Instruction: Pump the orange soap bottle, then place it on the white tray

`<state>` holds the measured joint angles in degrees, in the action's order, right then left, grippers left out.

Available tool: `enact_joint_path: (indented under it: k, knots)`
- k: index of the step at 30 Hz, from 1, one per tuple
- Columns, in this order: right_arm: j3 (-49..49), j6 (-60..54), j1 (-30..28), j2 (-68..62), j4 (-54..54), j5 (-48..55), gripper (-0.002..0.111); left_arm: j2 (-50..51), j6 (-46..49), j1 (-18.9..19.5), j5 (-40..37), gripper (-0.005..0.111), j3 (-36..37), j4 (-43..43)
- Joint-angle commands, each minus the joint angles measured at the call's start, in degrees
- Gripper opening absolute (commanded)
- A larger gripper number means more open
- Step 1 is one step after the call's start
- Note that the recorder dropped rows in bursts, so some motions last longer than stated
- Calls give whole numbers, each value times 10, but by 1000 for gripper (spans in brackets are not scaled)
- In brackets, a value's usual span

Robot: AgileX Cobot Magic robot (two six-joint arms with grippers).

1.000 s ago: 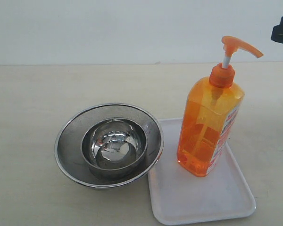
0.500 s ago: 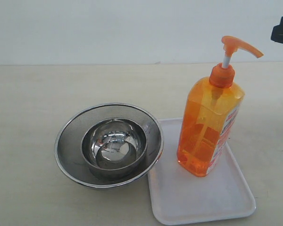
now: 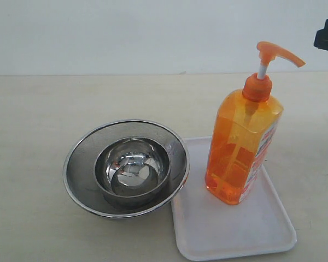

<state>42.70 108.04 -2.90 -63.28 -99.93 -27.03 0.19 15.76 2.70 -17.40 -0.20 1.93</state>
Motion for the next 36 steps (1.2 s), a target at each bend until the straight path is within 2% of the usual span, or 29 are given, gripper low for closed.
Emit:
enact_joint_path:
  k: [1,9,21,31,36]
  knots:
    - [0,25,1,3,0,-33,0,-2,-5,2,8,5,2,6]
    - [0,17,1,27,0,-100,0,-2,-5,2,8,5,2,6]
    - [-20,65,1,265,0,-95,0,-2,-5,2,8,5,2,6]
    - [-173,83,1,427,0,-96,0,-2,-5,2,8,5,2,6]
    - [-265,69,1,468,0,-77,0,-2,-5,2,8,5,2,6]
